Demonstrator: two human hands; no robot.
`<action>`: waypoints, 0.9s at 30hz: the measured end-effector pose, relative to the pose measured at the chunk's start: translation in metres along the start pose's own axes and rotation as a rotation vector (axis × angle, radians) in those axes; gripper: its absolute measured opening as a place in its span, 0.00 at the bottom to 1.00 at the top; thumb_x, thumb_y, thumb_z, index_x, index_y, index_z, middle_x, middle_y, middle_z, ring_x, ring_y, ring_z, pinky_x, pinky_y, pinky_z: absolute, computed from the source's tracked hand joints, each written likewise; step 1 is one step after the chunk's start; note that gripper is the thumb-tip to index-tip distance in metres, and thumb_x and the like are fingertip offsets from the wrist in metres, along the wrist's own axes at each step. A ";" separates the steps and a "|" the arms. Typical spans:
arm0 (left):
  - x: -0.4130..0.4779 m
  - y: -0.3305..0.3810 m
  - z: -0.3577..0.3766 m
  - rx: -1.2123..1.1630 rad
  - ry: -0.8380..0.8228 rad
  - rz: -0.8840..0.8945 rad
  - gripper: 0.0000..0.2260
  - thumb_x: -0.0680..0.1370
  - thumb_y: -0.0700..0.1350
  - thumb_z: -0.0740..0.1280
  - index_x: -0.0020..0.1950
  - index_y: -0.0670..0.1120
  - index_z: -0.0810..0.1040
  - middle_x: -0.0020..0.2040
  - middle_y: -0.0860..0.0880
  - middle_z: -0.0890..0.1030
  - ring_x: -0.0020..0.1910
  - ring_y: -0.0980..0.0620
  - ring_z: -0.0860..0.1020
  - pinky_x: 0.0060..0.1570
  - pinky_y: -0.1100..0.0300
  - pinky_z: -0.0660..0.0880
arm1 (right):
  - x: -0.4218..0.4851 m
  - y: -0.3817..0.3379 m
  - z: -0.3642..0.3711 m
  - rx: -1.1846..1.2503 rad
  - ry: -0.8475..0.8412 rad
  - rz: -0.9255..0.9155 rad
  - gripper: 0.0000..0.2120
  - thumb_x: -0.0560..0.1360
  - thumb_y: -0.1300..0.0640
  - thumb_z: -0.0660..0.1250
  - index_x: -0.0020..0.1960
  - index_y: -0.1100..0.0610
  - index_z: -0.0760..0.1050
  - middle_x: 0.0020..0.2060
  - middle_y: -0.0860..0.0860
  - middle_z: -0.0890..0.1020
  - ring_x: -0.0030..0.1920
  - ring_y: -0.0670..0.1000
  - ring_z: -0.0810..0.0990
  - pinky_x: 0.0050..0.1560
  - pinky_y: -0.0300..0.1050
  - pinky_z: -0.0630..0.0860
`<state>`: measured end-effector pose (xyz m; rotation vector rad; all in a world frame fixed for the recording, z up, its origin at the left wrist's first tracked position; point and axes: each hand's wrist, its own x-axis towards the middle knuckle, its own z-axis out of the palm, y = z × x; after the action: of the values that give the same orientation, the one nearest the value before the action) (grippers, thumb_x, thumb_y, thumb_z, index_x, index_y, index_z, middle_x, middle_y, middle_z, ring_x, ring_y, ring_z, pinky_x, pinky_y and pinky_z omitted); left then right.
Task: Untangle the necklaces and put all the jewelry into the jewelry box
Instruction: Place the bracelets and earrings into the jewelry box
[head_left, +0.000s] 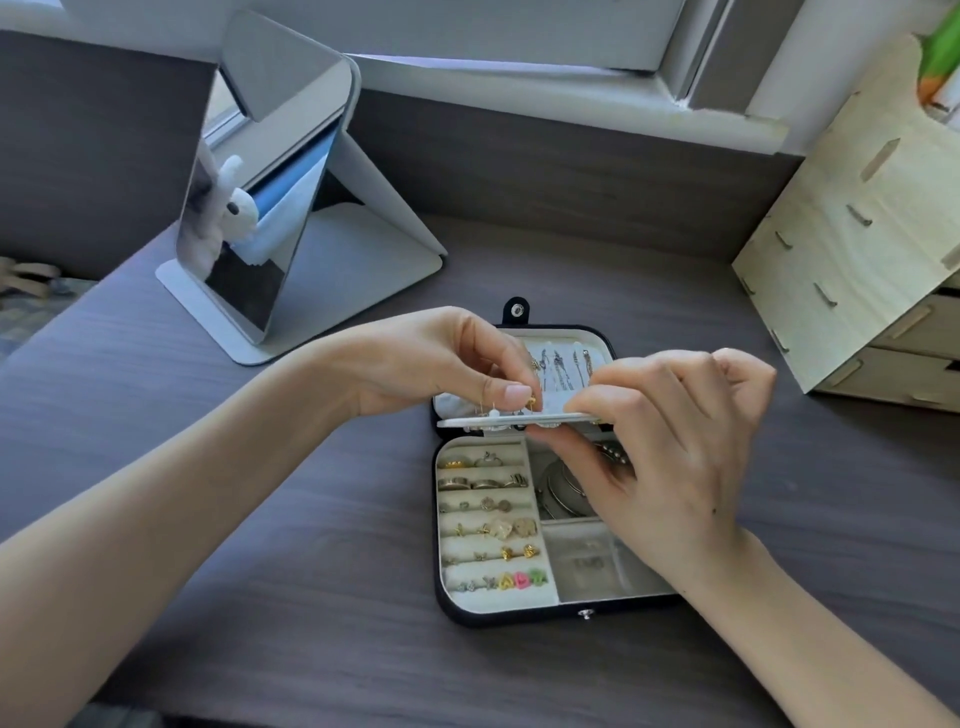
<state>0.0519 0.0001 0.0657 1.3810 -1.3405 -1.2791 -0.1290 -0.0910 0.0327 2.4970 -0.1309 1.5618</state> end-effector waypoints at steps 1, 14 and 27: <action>0.000 0.000 0.000 0.007 0.004 -0.001 0.03 0.67 0.43 0.70 0.36 0.47 0.84 0.37 0.55 0.81 0.40 0.59 0.78 0.43 0.68 0.73 | 0.000 0.000 0.000 0.000 0.002 0.002 0.16 0.69 0.45 0.75 0.43 0.52 0.70 0.38 0.48 0.81 0.42 0.50 0.74 0.48 0.50 0.60; -0.005 0.016 0.002 0.357 0.000 0.069 0.02 0.69 0.49 0.73 0.39 0.51 0.83 0.36 0.59 0.80 0.37 0.56 0.72 0.39 0.63 0.68 | -0.002 -0.004 -0.002 0.005 0.015 -0.017 0.13 0.72 0.46 0.72 0.43 0.52 0.70 0.38 0.47 0.81 0.41 0.50 0.74 0.47 0.51 0.60; -0.003 0.029 0.002 0.495 -0.004 -0.017 0.03 0.71 0.45 0.74 0.39 0.51 0.81 0.38 0.54 0.79 0.36 0.58 0.73 0.38 0.68 0.69 | -0.003 -0.005 -0.002 0.002 0.020 -0.009 0.14 0.71 0.47 0.73 0.43 0.52 0.70 0.38 0.48 0.81 0.43 0.50 0.74 0.47 0.51 0.60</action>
<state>0.0456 0.0003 0.0938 1.7202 -1.7267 -0.9938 -0.1307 -0.0861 0.0304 2.4792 -0.1156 1.5834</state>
